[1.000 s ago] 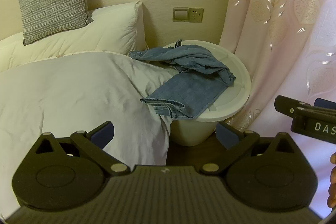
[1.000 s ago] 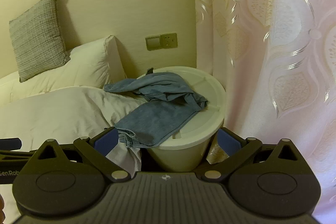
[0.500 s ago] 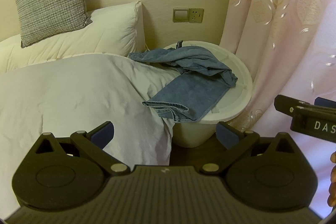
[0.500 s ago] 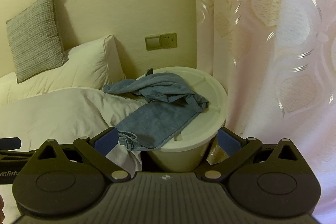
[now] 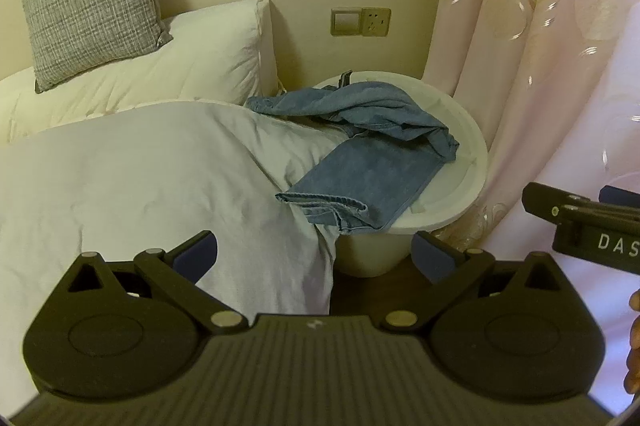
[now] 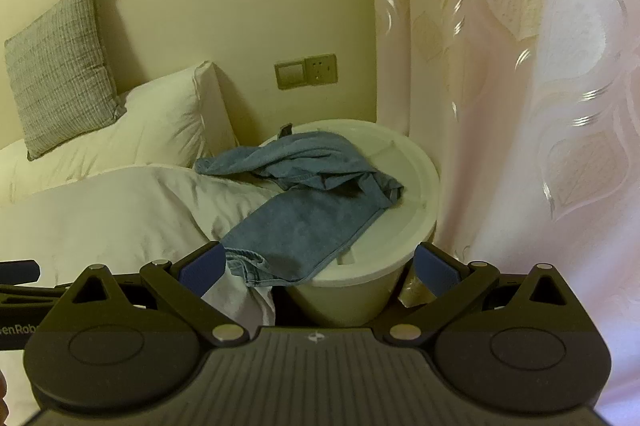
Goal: Fold clothes
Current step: 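Reach both grippers to the jeans on the side table and grasp them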
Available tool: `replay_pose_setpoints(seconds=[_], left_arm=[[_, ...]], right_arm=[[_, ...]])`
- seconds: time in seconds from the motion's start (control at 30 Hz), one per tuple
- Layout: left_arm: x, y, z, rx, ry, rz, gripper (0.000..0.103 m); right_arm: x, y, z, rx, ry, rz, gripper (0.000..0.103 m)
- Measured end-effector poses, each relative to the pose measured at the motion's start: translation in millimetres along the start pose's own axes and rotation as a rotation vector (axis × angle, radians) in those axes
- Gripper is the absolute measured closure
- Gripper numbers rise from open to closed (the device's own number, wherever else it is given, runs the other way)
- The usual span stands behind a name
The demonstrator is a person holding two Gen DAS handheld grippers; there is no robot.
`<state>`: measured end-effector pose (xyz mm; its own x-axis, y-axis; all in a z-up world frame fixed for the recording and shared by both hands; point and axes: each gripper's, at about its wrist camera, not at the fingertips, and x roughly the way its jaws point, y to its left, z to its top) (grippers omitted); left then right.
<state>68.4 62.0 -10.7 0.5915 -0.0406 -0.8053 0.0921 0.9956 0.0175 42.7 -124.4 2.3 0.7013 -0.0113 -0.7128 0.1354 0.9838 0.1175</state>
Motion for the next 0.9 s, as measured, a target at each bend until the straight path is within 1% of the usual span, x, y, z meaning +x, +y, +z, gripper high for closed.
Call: replay_pose_setpoints(seconds=[0.17,0.3,0.4,0.47,0.57,0.7,0.8,0.83,0.9], left_arm=[[12.5,4.1,2.9,-0.004,0.028,-0.004,0.001],[31.3,9.4,4.2,-0.016,0.069,-0.011,0.001],[43.6,13.1,7.3,-0.023,0.079,-0.013,0.001],[53.8,15.0,11.3,-0.036,0.084,0.002,0.001],[74.8,17.8,20.2,-0.068,0.102,0.039,0.001],[108.7,19.6,37.4,-0.123,0.143,0.064,0.001],[140.0,16.4,54.5,-0.155,0.194,0.079,0.001],[151.8,14.1,61.6,-0.166,0.214,0.078,0.001],[176.1,9.2,76.4,-0.189,0.257,0.077,0.001]], right_arm=[[10.1,1.6,4.8,-0.016,0.003,0.000,0.000],[28.6,-1.8,6.0,-0.027,0.013,-0.003,0.000],[47.1,-6.7,7.3,-0.037,0.025,0.001,0.000],[58.9,-9.4,8.6,-0.041,0.034,0.003,0.000],[84.8,-15.1,13.8,-0.050,0.062,0.011,0.000],[125.2,-19.4,27.3,-0.111,0.095,0.024,0.000],[163.5,-21.1,40.3,-0.177,0.140,0.039,0.000],[173.0,-22.2,43.9,-0.186,0.150,0.038,0.000],[196.3,-28.5,54.1,-0.196,0.177,0.064,0.000]])
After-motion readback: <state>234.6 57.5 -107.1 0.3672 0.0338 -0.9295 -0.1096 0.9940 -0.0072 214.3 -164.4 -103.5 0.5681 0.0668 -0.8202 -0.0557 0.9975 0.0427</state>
